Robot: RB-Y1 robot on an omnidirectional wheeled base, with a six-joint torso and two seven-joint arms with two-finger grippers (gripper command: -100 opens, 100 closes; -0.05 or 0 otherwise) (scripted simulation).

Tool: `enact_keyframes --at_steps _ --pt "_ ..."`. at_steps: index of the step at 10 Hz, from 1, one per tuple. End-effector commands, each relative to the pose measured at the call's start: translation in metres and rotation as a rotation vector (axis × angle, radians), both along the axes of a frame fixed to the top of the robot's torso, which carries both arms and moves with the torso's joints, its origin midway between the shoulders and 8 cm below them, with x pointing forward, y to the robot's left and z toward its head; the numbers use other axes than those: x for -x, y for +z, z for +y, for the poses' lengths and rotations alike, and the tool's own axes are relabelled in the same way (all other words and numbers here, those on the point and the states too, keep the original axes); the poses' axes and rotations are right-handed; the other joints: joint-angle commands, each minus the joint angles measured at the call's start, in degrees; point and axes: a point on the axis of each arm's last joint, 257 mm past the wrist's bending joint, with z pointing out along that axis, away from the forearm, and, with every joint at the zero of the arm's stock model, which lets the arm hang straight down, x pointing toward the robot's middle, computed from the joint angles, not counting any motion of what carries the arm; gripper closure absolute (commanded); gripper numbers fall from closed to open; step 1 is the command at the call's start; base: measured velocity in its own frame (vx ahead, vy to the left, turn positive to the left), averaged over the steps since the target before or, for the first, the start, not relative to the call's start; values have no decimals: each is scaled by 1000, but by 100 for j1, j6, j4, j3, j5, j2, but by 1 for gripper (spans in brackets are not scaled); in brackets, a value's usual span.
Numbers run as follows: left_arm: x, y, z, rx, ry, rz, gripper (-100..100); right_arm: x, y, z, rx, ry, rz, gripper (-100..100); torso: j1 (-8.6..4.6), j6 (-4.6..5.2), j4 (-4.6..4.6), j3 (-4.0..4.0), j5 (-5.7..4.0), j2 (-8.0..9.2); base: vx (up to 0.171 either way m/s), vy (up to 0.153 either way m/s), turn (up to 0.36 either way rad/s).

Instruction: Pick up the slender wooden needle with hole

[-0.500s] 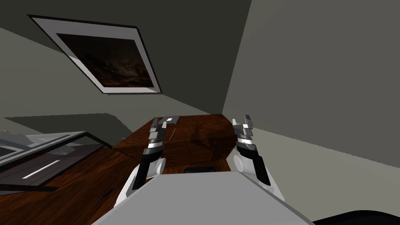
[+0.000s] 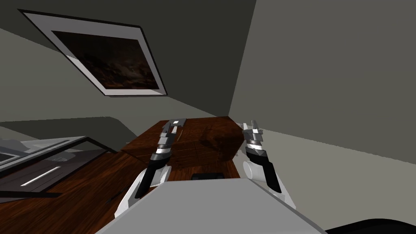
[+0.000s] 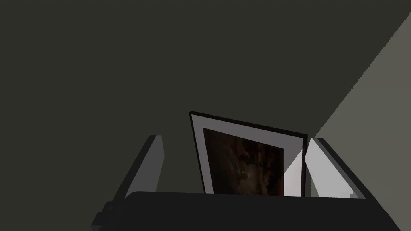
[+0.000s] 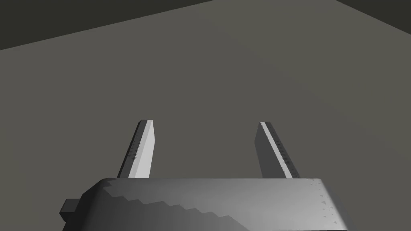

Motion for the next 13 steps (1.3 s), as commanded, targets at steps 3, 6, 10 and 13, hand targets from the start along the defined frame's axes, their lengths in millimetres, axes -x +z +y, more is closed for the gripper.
enact_keyframes --at_steps 3,6,10,13 --pt "-2 -11 -25 -37 -101 36 -100 0 0 0 0 0 0 0 2 0 -4 -11 1 -18 -126 -16 -70" --pt "-1 -30 -51 -53 -209 88 -100 0 0 0 0 0 0 0 -8 -1 2 5 -2 9 -198 -39 -99" --pt "3 -59 -78 -70 -330 164 -100 0 0 0 0 0 0 0 -6 -1 -3 -9 -2 -15 -140 -49 -98" --pt "7 -78 -91 -83 -394 215 -100 0 0 0 0 0 0 0 -9 1 -4 -10 -2 -16 -116 -49 -111"
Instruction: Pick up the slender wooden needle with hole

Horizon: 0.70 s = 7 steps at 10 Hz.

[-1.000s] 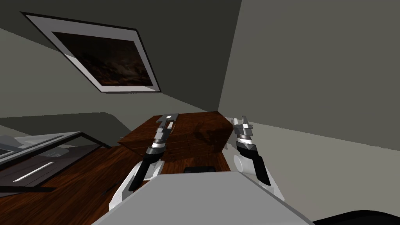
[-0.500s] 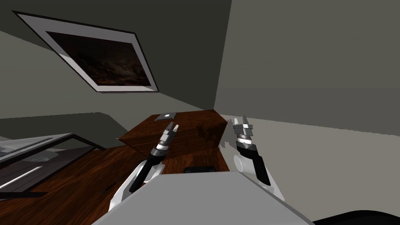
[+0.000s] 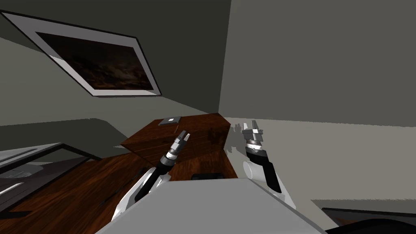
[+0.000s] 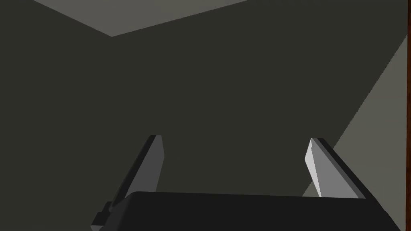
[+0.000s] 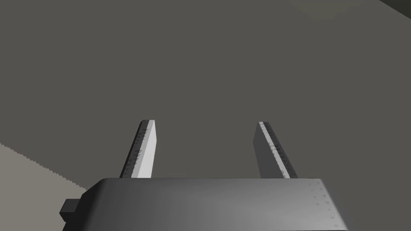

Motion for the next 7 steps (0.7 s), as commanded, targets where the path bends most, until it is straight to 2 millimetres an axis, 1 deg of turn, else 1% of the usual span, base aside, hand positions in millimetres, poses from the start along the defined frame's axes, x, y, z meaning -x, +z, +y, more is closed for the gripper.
enact_keyframes --at_steps 1,2,3,4,5,6,7 --pt "5 -21 -14 -1 -62 60 -100 0 0 0 0 0 0 0 0 0 0 0 0 0 -101 -55 -164" --pt "6 -23 -14 -10 -68 63 -100 0 0 0 0 0 0 0 -4 2 -1 0 0 1 -97 -49 -90" --pt "12 -43 -25 1 -118 121 -100 0 0 0 0 0 0 0 -1 -1 0 -1 0 -1 -108 -72 -188" --pt "13 -45 -25 -15 -124 125 -100 0 0 0 0 0 0 0 -8 2 0 1 -1 3 -81 -48 -95" --pt "19 -66 -34 -7 -171 186 -100 0 0 0 0 0 0 0 1 0 -1 -3 0 -6 -83 -40 -198" --pt "21 -69 -34 -21 -178 192 -100 0 0 0 0 0 0 0 3 3 -2 -5 1 -7 -65 -28 -106" --pt "29 -91 -41 -11 -220 256 -100 0 0 0 0 0 0 0 10 -2 -3 -7 2 -12 -55 -42 -200"
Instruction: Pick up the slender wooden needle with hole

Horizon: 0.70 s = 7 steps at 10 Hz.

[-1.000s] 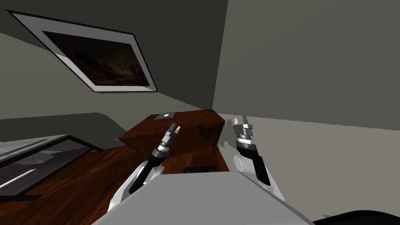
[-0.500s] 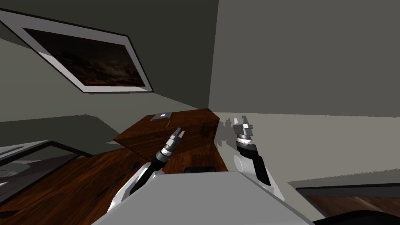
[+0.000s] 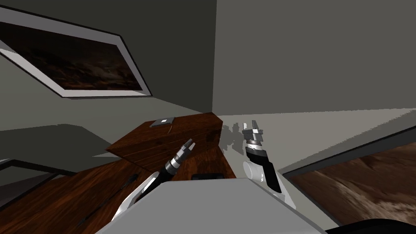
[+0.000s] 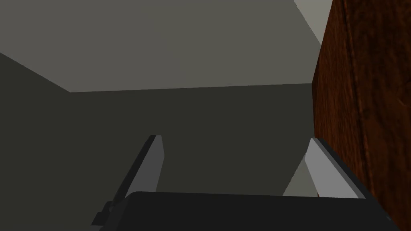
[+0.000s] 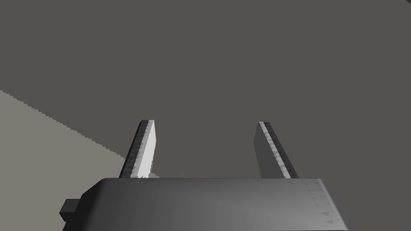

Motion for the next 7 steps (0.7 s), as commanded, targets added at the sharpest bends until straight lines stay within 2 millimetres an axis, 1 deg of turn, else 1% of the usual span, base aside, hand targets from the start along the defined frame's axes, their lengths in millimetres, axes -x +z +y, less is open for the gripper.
enact_keyframes --at_steps 1,2,3,4,5,6,7 --pt "7 -14 0 -12 -32 40 -100 0 0 0 0 0 0 0 0 0 0 0 0 0 -42 -34 -115" --pt "15 -37 -5 -9 -68 108 -100 0 0 0 0 0 0 0 4 -4 -1 -3 0 -6 -47 -37 -215" --pt "19 -41 -5 -24 -81 116 -100 0 0 0 0 0 0 0 3 0 -1 -3 0 -5 -48 -26 -99" --pt "27 -63 -3 -34 -109 181 -100 0 0 0 0 0 0 0 7 -4 -1 -2 1 -5 -55 -30 -210" --pt "33 -68 -7 -38 -125 197 -100 0 0 0 0 0 0 0 6 0 -1 -2 1 -3 -40 -27 -123" --pt "42 -91 -3 -50 -148 264 -100 0 0 0 0 0 0 0 8 -5 -1 -3 1 -7 -27 -30 -193" --pt "49 -96 -7 -55 -166 281 -100 0 0 0 0 0 0 0 8 -1 -2 -6 1 -11 -21 -19 -126"
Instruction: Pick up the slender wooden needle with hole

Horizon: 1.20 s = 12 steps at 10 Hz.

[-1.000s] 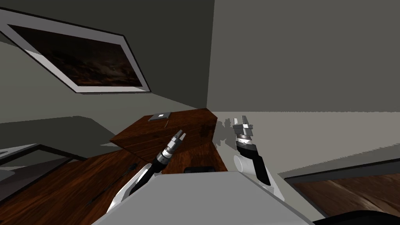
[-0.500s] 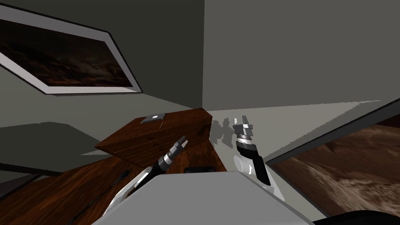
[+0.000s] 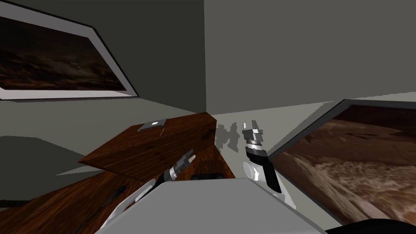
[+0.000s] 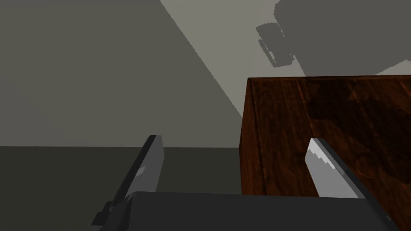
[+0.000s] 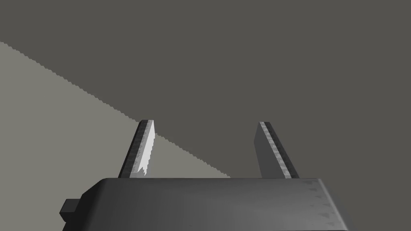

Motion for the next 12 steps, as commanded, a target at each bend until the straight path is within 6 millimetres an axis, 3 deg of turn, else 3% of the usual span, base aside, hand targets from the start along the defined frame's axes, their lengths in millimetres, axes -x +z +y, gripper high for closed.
enact_keyframes --at_steps 1,2,3,6,7,10,11,12 --pt "15 -28 6 -23 -30 84 -100 0 0 0 0 0 0 0 0 0 0 0 0 0 -23 -19 -220" --pt "24 -35 1 -26 -49 106 -100 0 0 0 0 0 0 0 1 3 0 -1 1 -1 -17 -9 -129" --pt "35 -56 11 -41 -61 173 -100 0 0 0 0 0 0 0 4 0 0 -1 1 -2 -13 -10 -210" --pt "67 -89 23 -88 -107 287 -100 0 0 0 0 0 0 0 7 2 -1 -3 2 -6 -6 -4 -147" --pt "78 -107 38 -110 -108 351 -100 0 0 0 0 0 0 0 9 -1 -1 -4 2 -7 1 0 -197" --pt "118 -137 58 -159 -142 474 -100 0 0 0 0 0 0 0 14 1 -2 -7 3 -12 4 7 -142" --pt "119 -138 63 -173 -144 477 -100 0 0 0 0 0 0 0 13 -2 -2 -7 3 -12 3 7 -13" --pt "136 -153 85 -206 -143 549 -100 0 0 0 0 0 0 0 12 -4 -2 -6 2 -11 8 8 -172"
